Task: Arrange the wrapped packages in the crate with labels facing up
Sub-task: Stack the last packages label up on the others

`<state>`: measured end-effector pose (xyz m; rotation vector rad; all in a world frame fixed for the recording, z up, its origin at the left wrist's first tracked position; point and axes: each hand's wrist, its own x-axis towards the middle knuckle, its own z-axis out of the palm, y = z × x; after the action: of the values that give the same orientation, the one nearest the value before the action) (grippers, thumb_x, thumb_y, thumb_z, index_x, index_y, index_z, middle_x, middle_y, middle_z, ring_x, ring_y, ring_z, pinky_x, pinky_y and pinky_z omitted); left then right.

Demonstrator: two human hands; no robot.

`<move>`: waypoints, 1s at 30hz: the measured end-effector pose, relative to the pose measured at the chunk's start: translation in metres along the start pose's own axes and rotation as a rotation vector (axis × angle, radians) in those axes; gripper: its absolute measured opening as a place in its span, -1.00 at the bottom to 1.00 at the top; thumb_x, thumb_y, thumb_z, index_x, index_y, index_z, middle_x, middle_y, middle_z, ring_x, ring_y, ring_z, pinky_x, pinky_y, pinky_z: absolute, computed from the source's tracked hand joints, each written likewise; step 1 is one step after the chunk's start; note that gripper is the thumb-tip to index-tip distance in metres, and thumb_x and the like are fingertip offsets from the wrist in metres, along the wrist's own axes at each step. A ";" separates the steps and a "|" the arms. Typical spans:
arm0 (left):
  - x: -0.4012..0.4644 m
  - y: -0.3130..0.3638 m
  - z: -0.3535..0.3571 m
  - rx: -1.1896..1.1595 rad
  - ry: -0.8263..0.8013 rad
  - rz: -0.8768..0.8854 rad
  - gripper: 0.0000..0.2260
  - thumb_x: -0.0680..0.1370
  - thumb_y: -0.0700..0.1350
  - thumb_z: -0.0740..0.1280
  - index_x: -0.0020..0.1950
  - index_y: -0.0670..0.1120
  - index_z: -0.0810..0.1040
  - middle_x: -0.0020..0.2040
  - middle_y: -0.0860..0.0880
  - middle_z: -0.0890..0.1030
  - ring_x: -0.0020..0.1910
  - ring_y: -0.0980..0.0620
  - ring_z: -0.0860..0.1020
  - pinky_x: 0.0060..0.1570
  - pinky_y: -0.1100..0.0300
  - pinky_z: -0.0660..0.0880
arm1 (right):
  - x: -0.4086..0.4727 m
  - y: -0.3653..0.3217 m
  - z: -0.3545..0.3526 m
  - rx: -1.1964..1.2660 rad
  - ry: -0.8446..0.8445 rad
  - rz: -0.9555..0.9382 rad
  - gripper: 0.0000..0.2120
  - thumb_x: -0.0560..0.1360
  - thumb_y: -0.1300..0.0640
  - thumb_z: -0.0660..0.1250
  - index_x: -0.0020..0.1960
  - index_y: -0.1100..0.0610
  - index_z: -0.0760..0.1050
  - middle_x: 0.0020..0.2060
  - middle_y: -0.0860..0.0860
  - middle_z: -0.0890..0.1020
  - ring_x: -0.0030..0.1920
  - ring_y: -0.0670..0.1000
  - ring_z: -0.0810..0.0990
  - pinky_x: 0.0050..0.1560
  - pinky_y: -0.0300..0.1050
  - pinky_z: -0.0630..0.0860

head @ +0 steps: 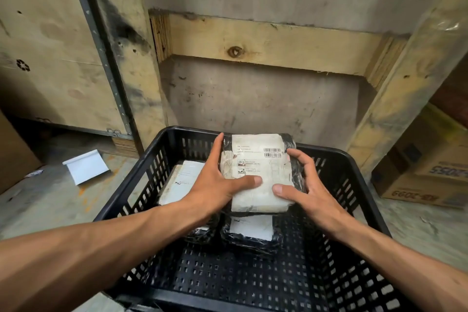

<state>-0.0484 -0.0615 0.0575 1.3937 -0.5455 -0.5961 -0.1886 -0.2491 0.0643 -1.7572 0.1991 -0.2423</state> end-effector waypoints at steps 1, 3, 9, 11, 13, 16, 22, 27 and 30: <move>0.001 0.001 -0.001 0.034 -0.038 0.015 0.12 0.26 -0.10 0.71 0.58 0.34 0.07 0.23 0.18 0.68 0.21 0.12 0.65 0.20 0.10 0.59 | 0.001 0.000 -0.001 -0.008 0.012 0.002 -0.18 0.32 -0.19 0.59 0.43 -0.39 0.21 0.19 -0.37 0.61 0.24 -0.19 0.61 0.15 -0.20 0.58; 0.002 0.003 -0.002 0.082 -0.102 0.026 0.01 0.32 -0.13 0.68 0.56 0.34 0.17 0.23 0.28 0.65 0.20 0.19 0.64 0.07 0.29 0.60 | 0.003 0.001 -0.001 -0.026 0.037 0.003 -0.18 0.31 -0.15 0.63 0.41 -0.36 0.24 0.17 -0.34 0.63 0.21 -0.18 0.63 0.09 -0.24 0.62; 0.006 0.001 -0.003 0.230 -0.135 0.015 -0.19 0.27 -0.16 0.70 0.37 0.28 0.41 0.18 0.16 0.64 0.07 0.21 0.67 -0.04 0.34 0.59 | 0.006 0.015 -0.012 -0.063 0.058 0.049 -0.20 0.22 -0.06 0.71 0.29 -0.29 0.33 0.18 -0.13 0.65 0.15 -0.12 0.67 0.14 -0.10 0.65; 0.007 -0.001 -0.004 0.272 -0.176 -0.017 -0.17 0.28 -0.16 0.69 0.39 0.26 0.36 0.25 0.11 0.57 0.08 0.22 0.65 -0.02 0.30 0.60 | 0.004 0.018 -0.013 -0.089 0.035 0.078 -0.21 0.21 -0.08 0.72 0.27 -0.29 0.32 0.23 -0.08 0.60 0.14 -0.13 0.67 0.13 -0.12 0.64; 0.009 -0.005 -0.004 0.307 -0.213 -0.062 -0.16 0.31 -0.19 0.67 0.41 0.23 0.30 0.27 0.07 0.55 0.09 0.19 0.65 0.01 0.25 0.62 | 0.004 0.021 -0.014 -0.118 0.003 0.112 -0.20 0.22 -0.09 0.71 0.28 -0.29 0.29 0.24 -0.09 0.58 0.11 -0.17 0.67 0.05 -0.21 0.64; 0.011 -0.012 -0.002 0.360 -0.246 -0.163 -0.14 0.37 -0.25 0.63 0.46 0.19 0.20 0.26 -0.03 0.57 0.15 0.01 0.64 0.09 0.12 0.64 | 0.006 0.028 -0.013 -0.143 -0.050 0.189 -0.16 0.25 -0.04 0.69 0.32 -0.26 0.22 0.26 -0.10 0.54 0.08 -0.22 0.66 -0.01 -0.24 0.65; 0.014 -0.028 0.014 0.508 -0.314 -0.304 -0.07 0.47 -0.21 0.55 0.60 0.14 0.00 0.24 0.05 0.55 0.14 0.03 0.60 0.11 0.15 0.61 | 0.006 0.047 -0.013 -0.250 -0.072 0.350 -0.02 0.43 0.10 0.60 0.55 -0.29 0.00 0.23 -0.27 0.50 0.15 -0.17 0.58 -0.06 -0.30 0.57; 0.020 -0.042 0.019 0.601 -0.274 -0.367 -0.04 0.47 -0.18 0.55 0.64 0.07 -0.03 0.40 -0.06 0.50 0.31 -0.11 0.52 0.38 -0.10 0.45 | 0.011 0.058 -0.003 -0.379 -0.110 0.420 -0.03 0.52 0.18 0.49 0.66 -0.18 -0.09 0.18 -0.29 0.51 -0.03 -0.28 0.55 -0.17 -0.38 0.60; 0.027 -0.044 0.024 0.616 -0.221 -0.392 -0.05 0.46 -0.19 0.57 0.66 0.06 0.02 0.44 -0.05 0.46 0.31 -0.09 0.50 0.39 -0.03 0.44 | 0.019 0.061 -0.001 -0.379 -0.063 0.489 -0.03 0.53 0.18 0.49 0.68 -0.11 -0.07 0.10 -0.31 0.48 -0.06 -0.30 0.51 -0.19 -0.42 0.52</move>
<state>-0.0468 -0.1007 0.0164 2.0585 -0.6707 -0.9558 -0.1706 -0.2670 0.0062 -2.0208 0.6515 0.2208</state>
